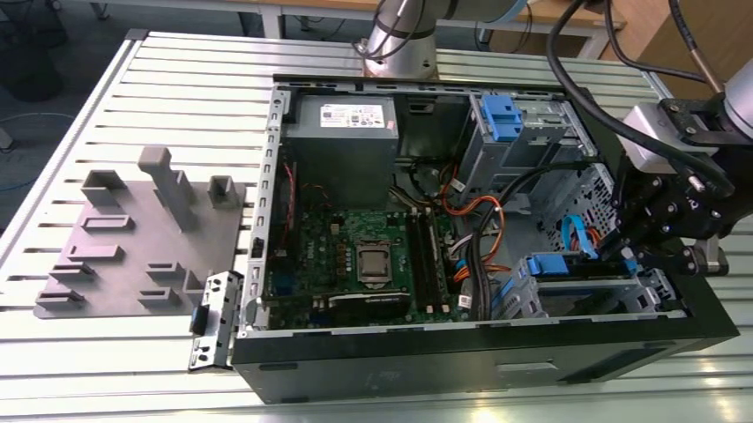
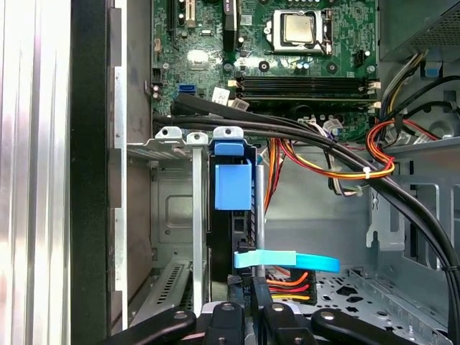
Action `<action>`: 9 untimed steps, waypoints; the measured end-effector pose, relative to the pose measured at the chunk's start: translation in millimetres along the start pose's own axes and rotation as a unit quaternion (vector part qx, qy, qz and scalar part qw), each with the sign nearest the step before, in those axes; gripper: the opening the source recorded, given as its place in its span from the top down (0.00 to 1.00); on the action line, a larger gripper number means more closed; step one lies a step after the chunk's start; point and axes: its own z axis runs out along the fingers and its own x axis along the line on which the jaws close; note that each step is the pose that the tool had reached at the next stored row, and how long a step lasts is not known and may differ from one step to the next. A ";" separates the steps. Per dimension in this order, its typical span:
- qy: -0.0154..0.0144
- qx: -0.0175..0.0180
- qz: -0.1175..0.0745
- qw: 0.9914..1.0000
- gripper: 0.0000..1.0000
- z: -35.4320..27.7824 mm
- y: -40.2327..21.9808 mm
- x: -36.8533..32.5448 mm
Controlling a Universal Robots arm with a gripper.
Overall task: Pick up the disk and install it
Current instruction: 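Insert the second disk wire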
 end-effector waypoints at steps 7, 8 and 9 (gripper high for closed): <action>0.000 -0.001 0.000 1.000 0.83 4.8 -0.1 0.1; 0.000 -0.001 0.000 1.000 0.83 4.9 -0.2 0.2; 0.000 -0.001 0.000 1.000 0.83 5.0 -0.1 0.2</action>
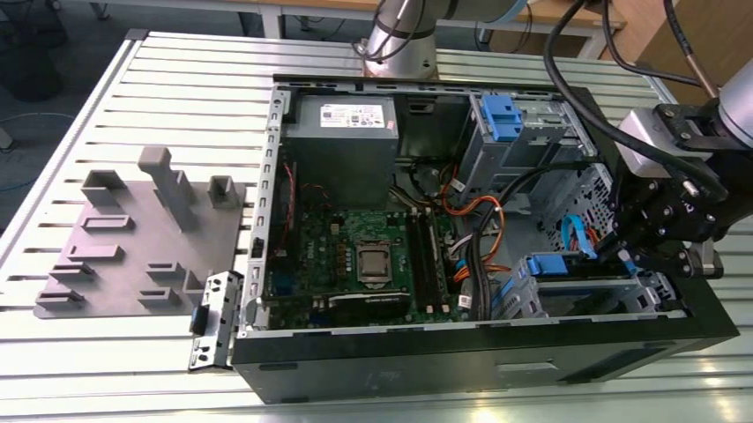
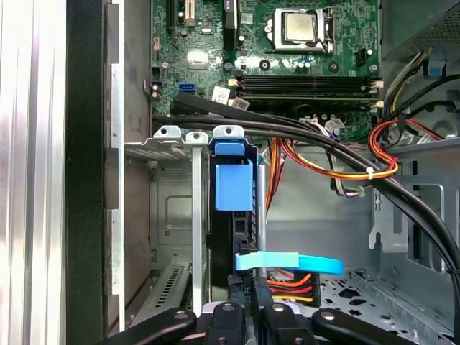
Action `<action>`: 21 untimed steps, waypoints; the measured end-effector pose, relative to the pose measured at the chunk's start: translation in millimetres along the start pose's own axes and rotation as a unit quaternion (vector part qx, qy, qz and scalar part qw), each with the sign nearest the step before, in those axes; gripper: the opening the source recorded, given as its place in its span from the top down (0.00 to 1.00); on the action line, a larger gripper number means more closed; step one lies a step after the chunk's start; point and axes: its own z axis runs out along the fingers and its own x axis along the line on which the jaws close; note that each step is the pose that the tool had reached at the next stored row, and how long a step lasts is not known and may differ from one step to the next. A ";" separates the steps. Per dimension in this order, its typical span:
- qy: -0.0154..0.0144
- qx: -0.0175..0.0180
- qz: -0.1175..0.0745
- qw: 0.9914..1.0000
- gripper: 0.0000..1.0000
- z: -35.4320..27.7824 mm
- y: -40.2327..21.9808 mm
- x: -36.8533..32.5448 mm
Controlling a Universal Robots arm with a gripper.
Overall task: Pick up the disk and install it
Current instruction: 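Insert the second disk wire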
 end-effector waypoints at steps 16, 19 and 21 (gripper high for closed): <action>0.000 -0.001 0.000 1.000 0.75 2.1 -0.3 0.0; 0.000 -0.001 0.000 1.000 0.75 0.6 -0.3 0.0; 0.000 -0.001 0.000 1.000 0.75 -3.6 -0.2 -0.2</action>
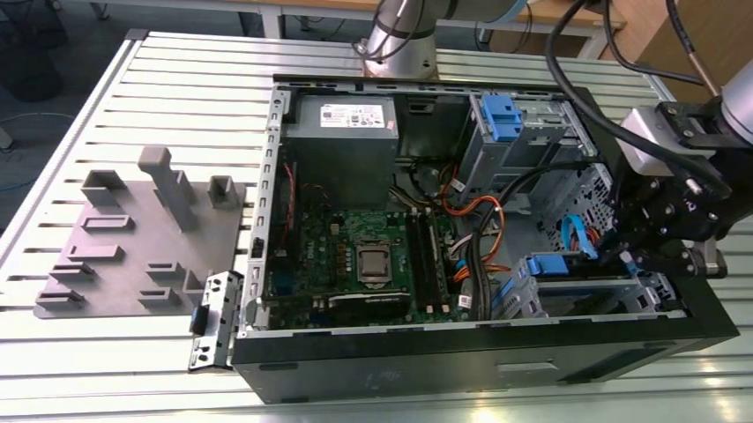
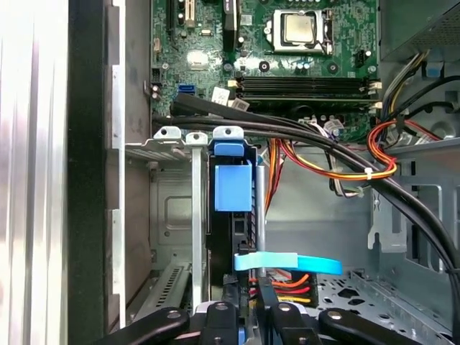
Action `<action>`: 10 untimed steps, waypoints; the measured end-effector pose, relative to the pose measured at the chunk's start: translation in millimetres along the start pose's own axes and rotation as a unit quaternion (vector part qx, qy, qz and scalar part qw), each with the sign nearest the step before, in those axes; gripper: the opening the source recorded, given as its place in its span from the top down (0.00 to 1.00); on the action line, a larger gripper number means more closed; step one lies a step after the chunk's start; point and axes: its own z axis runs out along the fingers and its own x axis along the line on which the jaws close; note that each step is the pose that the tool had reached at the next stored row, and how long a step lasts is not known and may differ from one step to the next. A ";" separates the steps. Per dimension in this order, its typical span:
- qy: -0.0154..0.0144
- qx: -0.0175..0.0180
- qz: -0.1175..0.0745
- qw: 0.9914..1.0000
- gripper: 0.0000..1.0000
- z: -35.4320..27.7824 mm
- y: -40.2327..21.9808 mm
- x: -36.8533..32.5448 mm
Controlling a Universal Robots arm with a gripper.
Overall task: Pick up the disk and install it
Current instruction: 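Insert the second disk wire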
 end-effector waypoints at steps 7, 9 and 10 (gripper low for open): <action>0.000 0.000 0.000 1.000 0.75 -26.5 0.6 -1.0; 0.000 0.000 0.000 1.000 0.75 -30.9 0.7 -1.1; 0.000 0.000 0.000 1.000 0.75 -30.8 0.7 -1.1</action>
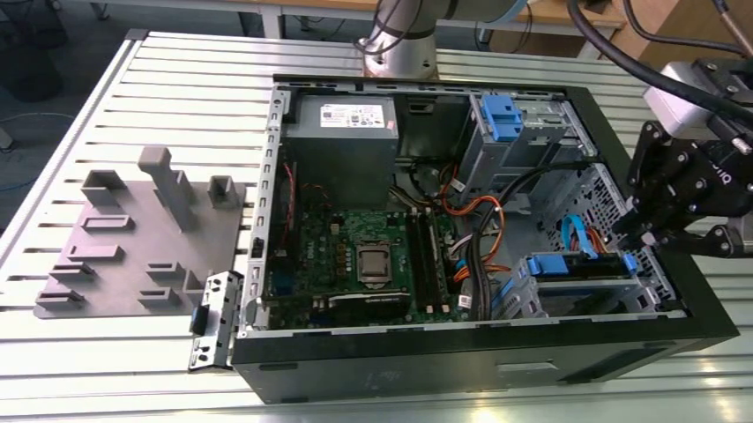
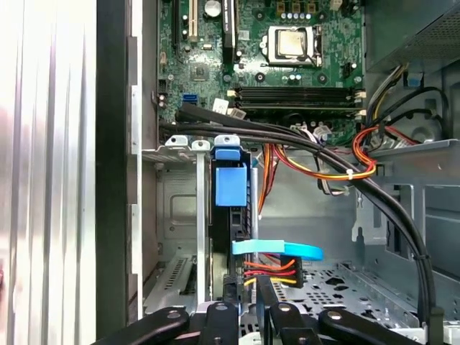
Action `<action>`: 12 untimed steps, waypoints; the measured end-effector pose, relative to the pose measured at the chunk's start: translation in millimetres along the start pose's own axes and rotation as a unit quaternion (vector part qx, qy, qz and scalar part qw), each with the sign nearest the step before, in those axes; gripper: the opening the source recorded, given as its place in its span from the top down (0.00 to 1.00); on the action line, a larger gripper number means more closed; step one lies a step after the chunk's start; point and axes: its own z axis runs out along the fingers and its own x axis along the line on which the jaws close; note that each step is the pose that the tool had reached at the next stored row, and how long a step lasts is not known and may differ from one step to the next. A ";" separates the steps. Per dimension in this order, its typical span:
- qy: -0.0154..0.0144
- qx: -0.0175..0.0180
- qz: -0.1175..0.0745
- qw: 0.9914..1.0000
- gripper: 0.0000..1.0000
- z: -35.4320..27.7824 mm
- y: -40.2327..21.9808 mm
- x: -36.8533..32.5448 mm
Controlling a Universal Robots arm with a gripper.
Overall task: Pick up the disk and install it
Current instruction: 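Insert the second disk wire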
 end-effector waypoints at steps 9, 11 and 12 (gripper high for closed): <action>0.000 0.003 0.000 1.000 0.75 -3.6 7.9 -0.2; 0.000 0.003 0.000 1.000 0.75 -3.8 7.9 -0.2; 0.000 0.003 0.000 1.000 0.75 -3.7 7.9 -0.2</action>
